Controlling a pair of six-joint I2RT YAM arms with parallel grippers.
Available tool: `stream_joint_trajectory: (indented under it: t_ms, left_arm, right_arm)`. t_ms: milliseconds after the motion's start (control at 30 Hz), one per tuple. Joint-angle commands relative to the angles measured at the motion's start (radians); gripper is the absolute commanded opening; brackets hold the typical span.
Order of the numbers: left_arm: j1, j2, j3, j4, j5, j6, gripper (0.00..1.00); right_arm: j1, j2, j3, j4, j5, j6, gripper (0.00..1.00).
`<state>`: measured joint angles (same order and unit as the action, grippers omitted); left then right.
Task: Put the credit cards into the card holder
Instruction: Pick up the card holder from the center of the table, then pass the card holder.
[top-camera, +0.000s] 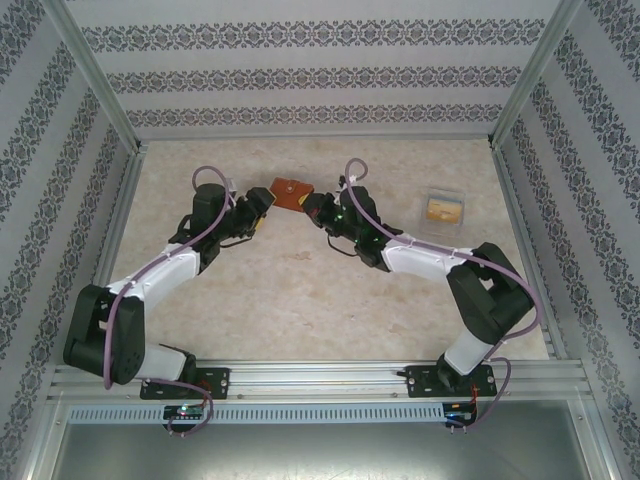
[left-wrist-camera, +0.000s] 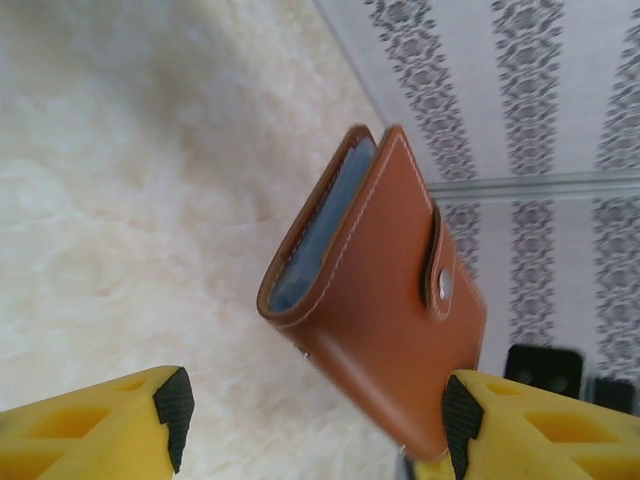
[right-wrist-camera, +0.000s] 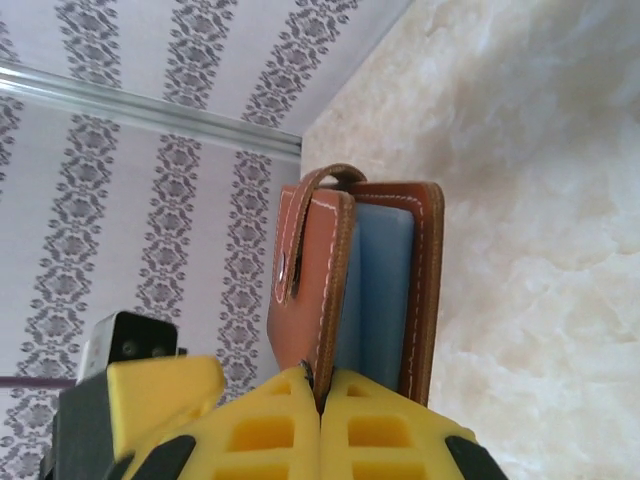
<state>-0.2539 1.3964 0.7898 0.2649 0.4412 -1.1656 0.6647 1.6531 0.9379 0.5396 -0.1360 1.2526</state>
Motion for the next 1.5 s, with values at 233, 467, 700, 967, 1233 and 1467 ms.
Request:
stream_joint_trajectory:
  t_ms: [233,467,700,967,1233,1467]
  left_arm:
    - [-0.089,0.175,0.143,0.333,0.085,-0.146,0.39]
    - [-0.113,0.138,0.155,0.329,0.066,-0.089,0.08]
    - [-0.112,0.077,0.235,0.046,0.082,0.158,0.0]
    - [-0.117,0.091,0.366,-0.392,0.087,0.489,0.0]
    - [-0.142,0.139,0.446,-0.547,0.14,0.584,0.0]
    - [-0.177,0.11,0.427,-0.59,0.145,0.605,0.0]
  right_arm:
    - [0.106,-0.118,-0.106,0.201,0.286,0.099,0.0]
    - [0.122,-0.154,-0.135,0.201,0.313,0.117,0.11]
    - [0.126,-0.253,-0.216,0.032,0.285,-0.038,0.5]
    - [0.123,-0.384,-0.237,-0.311,0.308,-0.575,0.47]
    - [0.123,-0.441,-0.224,-0.315,0.185,-1.096,0.47]
    - [0.105,-0.406,-0.264,-0.156,0.024,-1.385,0.51]
